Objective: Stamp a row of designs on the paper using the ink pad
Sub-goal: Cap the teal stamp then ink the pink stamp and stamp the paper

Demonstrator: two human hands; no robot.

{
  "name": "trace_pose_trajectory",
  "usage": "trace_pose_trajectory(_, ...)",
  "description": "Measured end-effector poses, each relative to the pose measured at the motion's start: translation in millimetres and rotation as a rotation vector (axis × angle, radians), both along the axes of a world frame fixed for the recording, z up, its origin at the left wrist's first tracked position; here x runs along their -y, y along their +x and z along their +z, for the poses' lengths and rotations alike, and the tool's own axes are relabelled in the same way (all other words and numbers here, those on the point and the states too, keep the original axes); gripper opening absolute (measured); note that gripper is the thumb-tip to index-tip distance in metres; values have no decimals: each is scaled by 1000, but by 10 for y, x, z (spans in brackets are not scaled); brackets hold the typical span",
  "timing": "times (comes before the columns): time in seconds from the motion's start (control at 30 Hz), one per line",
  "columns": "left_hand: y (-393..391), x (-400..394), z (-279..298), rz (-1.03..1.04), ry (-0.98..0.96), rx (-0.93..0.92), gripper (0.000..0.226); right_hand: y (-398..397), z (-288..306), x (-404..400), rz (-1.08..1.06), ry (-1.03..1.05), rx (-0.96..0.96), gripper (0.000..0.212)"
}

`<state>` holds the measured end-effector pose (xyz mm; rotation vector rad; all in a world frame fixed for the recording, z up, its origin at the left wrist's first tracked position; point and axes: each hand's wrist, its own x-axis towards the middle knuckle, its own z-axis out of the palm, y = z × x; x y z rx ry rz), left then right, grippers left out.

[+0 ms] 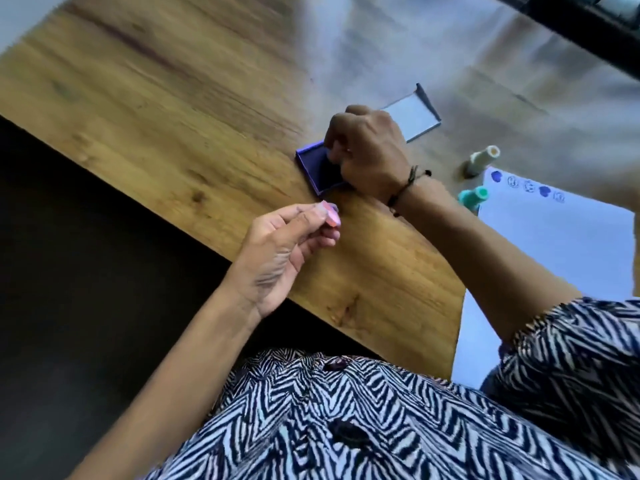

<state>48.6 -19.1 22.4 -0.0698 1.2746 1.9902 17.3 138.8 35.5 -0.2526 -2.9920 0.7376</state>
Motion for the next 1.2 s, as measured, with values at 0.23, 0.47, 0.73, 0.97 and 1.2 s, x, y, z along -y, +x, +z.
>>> trace_pose_trajectory(0.23, 225, -298, 76, -225, -8, -154, 15, 1052, 223, -632, -663, -644, -791, 11)
trace_pose_trajectory(0.47, 708, -1100, 194, -524, 36, -449, 10, 1987, -317, -886, -1050, -997, -857, 15)
trace_pose_trajectory(0.73, 955, -1574, -118, -538, -273, -961, 25, 2115, -326, -774, -1104, -1518, -927, 19)
trace_pose_trajectory(0.97, 1015, -1601, -250, -587, -331, -1217, 30, 1932, -126, -1399, -846, -111, -233, 9)
trace_pose_trajectory(1.2, 1005, -1610, -271, -610, -323, -1270, 30, 1860, -123, -1476, -682, 110, -56, 17)
